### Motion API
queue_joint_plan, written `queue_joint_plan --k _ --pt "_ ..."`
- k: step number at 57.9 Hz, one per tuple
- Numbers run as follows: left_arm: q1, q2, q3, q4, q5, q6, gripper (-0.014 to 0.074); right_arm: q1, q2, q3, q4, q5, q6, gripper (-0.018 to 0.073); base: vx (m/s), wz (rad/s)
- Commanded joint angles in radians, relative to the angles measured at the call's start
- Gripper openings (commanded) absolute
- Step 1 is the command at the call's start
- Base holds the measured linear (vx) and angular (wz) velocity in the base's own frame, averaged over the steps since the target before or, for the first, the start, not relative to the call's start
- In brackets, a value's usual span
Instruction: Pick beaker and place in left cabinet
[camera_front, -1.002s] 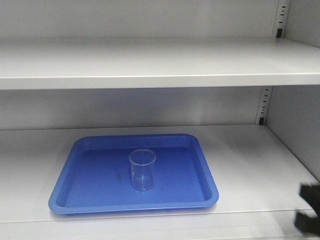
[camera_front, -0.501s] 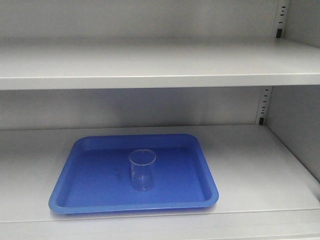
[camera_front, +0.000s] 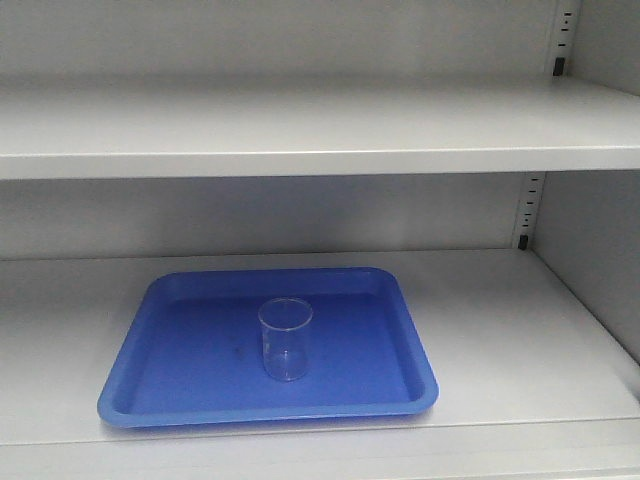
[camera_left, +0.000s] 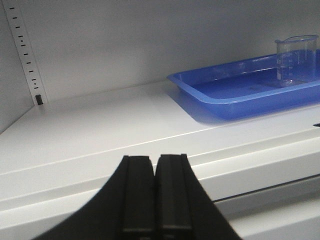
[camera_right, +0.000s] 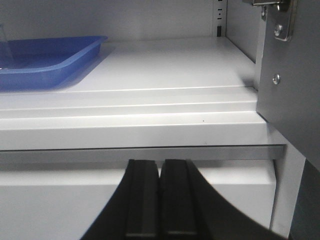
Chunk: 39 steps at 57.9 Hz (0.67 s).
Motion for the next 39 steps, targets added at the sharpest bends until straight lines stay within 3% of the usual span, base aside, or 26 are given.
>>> queue_joint_plan --k 1,39 --pt "-0.001 -0.019 0.016 -0.003 -0.075 -0.003 0.0001 -0.005 0.0 0.005 -0.009 -0.076 -0.013 -0.0006 0.0 0.0" --pt "-0.001 -0.019 0.016 -0.003 -0.075 -0.003 0.0001 -0.005 0.0 0.005 -0.009 -0.075 -0.013 -0.0006 0.0 0.0"
